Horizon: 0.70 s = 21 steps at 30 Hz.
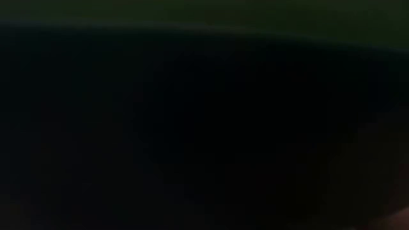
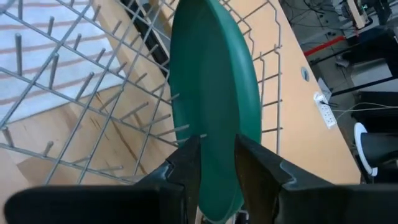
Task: Sort dishes
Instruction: Put the top dark green plate in the dish rack
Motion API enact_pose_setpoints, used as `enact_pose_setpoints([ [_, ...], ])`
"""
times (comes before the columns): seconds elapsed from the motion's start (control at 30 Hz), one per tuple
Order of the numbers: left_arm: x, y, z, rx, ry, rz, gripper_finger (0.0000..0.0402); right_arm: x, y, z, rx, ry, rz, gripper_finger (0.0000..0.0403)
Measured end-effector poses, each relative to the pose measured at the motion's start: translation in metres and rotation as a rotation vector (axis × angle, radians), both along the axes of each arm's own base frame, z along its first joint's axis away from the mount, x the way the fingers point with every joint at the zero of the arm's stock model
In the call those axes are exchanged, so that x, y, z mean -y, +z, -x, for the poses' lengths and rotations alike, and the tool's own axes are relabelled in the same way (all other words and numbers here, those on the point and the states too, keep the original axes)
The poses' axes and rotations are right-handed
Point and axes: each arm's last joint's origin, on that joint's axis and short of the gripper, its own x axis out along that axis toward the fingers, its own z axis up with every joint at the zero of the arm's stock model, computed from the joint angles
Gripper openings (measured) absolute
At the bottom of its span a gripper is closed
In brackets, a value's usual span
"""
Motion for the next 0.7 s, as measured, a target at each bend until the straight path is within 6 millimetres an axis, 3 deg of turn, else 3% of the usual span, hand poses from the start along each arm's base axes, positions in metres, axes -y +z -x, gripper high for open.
enact_pose_setpoints([
  [0.33, 0.0, 0.0, 0.0, 0.0, 0.0, 0.0, 0.0219, 0.015, -0.012, 0.003, -0.023, -0.057, -0.028, 0.0098],
  [0.7, 0.0, 0.0, 0.0, 0.0, 0.0, 0.0, 0.0219, 0.038, -0.013, 0.006, 0.02, -0.14, -0.065, 0.0098],
])
